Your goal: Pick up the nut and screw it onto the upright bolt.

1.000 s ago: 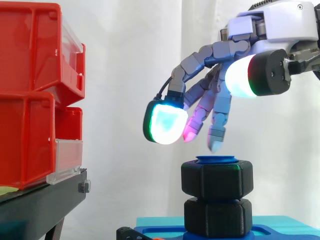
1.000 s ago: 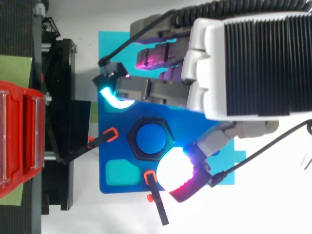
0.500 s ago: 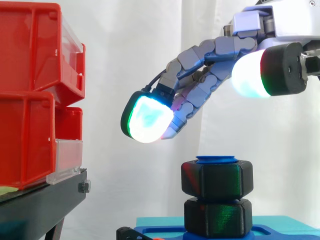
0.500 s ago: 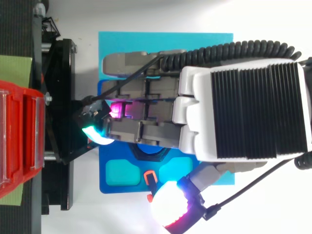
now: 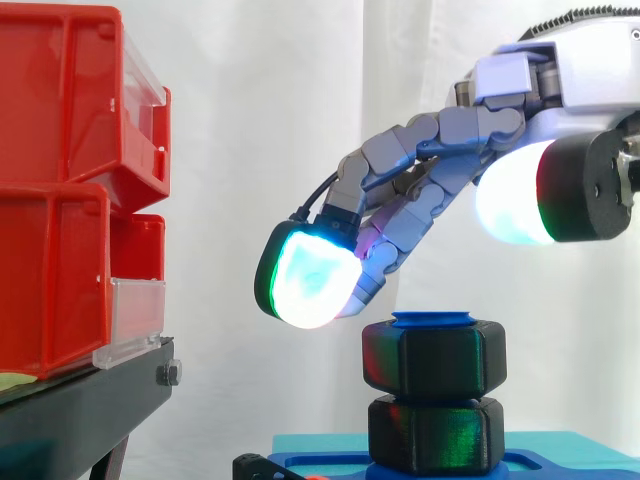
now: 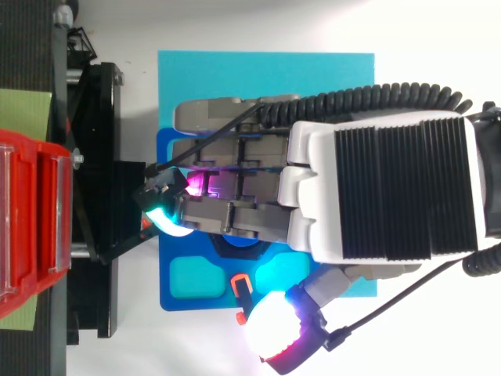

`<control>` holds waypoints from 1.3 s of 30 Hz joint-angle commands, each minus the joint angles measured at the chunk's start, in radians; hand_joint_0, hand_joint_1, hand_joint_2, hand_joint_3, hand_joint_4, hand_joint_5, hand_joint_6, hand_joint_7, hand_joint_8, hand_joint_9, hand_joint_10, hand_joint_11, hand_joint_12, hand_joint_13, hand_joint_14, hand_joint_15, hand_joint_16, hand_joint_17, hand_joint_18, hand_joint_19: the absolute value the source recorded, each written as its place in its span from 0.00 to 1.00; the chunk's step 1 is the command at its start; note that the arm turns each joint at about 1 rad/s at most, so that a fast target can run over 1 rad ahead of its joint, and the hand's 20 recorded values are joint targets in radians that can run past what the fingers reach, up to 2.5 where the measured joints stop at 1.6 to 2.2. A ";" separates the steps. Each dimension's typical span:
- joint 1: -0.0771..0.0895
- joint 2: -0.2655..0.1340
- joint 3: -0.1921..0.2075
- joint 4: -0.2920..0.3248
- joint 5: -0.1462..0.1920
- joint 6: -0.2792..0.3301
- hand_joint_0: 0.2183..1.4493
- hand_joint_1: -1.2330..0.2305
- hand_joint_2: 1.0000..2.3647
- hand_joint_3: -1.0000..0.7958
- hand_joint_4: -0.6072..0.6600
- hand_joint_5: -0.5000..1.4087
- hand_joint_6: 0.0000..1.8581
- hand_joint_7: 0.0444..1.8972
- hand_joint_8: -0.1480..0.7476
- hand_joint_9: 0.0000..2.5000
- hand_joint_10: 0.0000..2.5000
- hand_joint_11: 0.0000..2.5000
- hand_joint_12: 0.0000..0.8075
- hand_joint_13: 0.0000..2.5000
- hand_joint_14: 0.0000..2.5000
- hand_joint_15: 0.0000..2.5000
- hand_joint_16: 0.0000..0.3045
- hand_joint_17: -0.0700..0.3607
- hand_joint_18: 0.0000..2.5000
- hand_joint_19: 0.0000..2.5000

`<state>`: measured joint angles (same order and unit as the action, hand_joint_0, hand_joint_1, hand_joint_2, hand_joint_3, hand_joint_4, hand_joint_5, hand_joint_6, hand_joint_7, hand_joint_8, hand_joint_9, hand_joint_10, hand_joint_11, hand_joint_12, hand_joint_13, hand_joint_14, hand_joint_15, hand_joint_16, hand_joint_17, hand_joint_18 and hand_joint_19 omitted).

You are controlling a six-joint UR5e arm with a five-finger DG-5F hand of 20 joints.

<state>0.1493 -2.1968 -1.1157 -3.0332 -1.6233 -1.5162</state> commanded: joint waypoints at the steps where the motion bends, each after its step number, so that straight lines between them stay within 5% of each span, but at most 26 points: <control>1: 0.001 0.000 -0.009 0.014 0.003 0.004 0.21 0.67 0.00 0.28 0.68 0.24 0.27 0.45 0.39 0.25 0.00 0.00 0.28 0.23 0.00 0.00 0.08 0.29 0.06 0.00; 39: -0.034 0.000 -0.009 -0.027 -0.009 0.007 0.23 0.65 0.00 0.28 0.60 0.26 0.30 0.80 0.44 0.31 0.00 0.00 0.26 0.30 0.00 0.00 0.07 0.27 0.13 0.00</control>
<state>0.1180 -2.1966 -1.1244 -3.0588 -1.6307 -1.5090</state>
